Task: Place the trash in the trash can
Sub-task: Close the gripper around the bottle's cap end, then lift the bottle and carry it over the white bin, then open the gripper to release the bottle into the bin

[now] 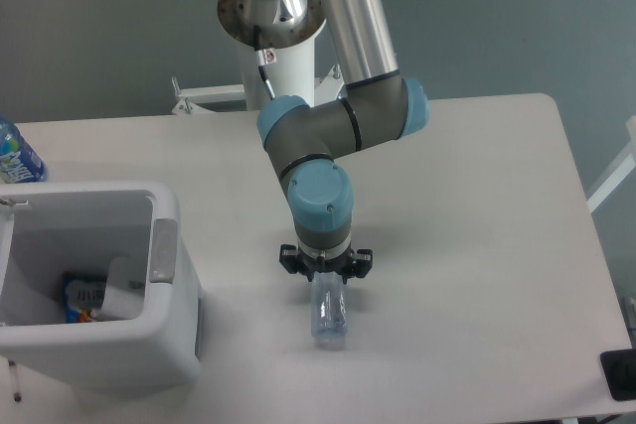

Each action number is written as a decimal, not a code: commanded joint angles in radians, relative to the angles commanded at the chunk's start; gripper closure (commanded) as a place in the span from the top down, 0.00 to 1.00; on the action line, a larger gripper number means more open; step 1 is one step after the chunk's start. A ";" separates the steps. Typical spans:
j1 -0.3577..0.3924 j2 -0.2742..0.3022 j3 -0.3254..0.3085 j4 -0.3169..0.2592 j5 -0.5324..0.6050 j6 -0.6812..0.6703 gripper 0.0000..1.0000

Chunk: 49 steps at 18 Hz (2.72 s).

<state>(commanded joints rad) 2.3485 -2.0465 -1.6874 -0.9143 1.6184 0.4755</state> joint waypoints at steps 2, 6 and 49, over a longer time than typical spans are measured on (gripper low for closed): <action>0.023 0.026 0.008 0.005 -0.008 0.009 0.59; 0.035 0.084 0.023 0.052 -0.072 0.005 0.55; -0.318 0.227 0.212 0.275 -0.364 -0.321 1.00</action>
<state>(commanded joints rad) 2.0310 -1.8193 -1.4757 -0.6397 1.2548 0.1549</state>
